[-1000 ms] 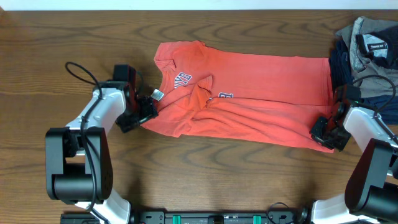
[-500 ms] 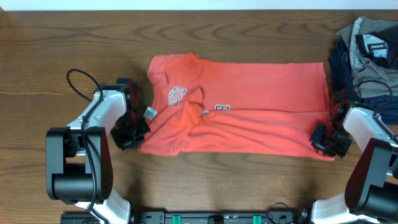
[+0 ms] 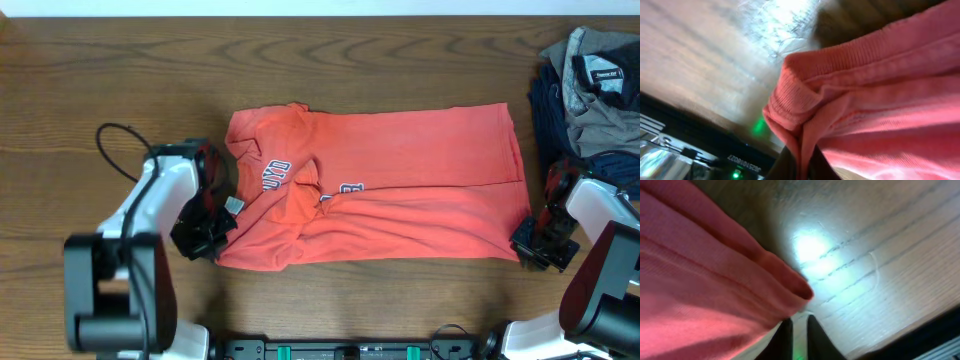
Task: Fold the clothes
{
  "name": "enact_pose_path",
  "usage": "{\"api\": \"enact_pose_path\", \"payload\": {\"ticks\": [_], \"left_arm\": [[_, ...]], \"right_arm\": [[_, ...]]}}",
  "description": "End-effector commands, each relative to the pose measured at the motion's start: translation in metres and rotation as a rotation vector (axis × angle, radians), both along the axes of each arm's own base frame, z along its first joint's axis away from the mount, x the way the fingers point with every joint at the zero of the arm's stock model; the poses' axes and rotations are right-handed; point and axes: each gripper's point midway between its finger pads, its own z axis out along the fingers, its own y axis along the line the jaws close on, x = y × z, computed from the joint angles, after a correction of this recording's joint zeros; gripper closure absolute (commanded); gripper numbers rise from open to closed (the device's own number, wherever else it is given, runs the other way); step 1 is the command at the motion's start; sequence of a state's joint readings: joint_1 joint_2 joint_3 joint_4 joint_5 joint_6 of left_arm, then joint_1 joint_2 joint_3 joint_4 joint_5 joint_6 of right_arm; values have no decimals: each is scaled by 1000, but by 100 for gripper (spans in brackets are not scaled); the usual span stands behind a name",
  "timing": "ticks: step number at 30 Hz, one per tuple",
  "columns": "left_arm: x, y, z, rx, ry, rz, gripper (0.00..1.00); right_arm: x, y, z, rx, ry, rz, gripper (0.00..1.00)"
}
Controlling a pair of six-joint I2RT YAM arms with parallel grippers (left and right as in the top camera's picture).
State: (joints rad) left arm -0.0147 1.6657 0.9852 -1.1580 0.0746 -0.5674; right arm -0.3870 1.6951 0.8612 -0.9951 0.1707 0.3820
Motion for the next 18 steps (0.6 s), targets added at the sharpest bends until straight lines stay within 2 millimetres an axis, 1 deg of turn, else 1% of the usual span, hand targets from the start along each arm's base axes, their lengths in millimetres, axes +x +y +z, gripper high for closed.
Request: {"api": "enact_pose_path", "payload": {"ticks": [1,3,4,5,6,9,10,13,14,15,18], "left_arm": [[11,4,17,25,-114,24,69],[26,4,29,23,-200,25,49],[37,5,38,22,-263,22,38],[48,4,45,19,-319,12,32],[59,4,52,16,-377,0,20],[104,2,77,2,-585,-43,16],[124,-1,87,-15,-668,-71,15],[171,-19,109,-106,-856,-196,14],[184,-22,114,-119,-902,-231,14],[194,-23,117,-120,-928,-250,14],[230,-34,123,-165,-998,-357,14]], "right_arm": [[9,2,2,36,-30,-6,94],[22,1,13,50,-70,1,93],[29,-1,21,48,-94,5,93],[36,-2,28,43,-116,6,92],[43,-4,36,38,-140,7,92],[69,-4,64,54,-255,30,87],[78,-2,73,68,-299,39,82],[100,11,97,145,-423,76,56],[105,16,102,177,-458,94,49],[108,21,106,201,-481,110,48],[115,39,114,310,-546,187,48]]}}
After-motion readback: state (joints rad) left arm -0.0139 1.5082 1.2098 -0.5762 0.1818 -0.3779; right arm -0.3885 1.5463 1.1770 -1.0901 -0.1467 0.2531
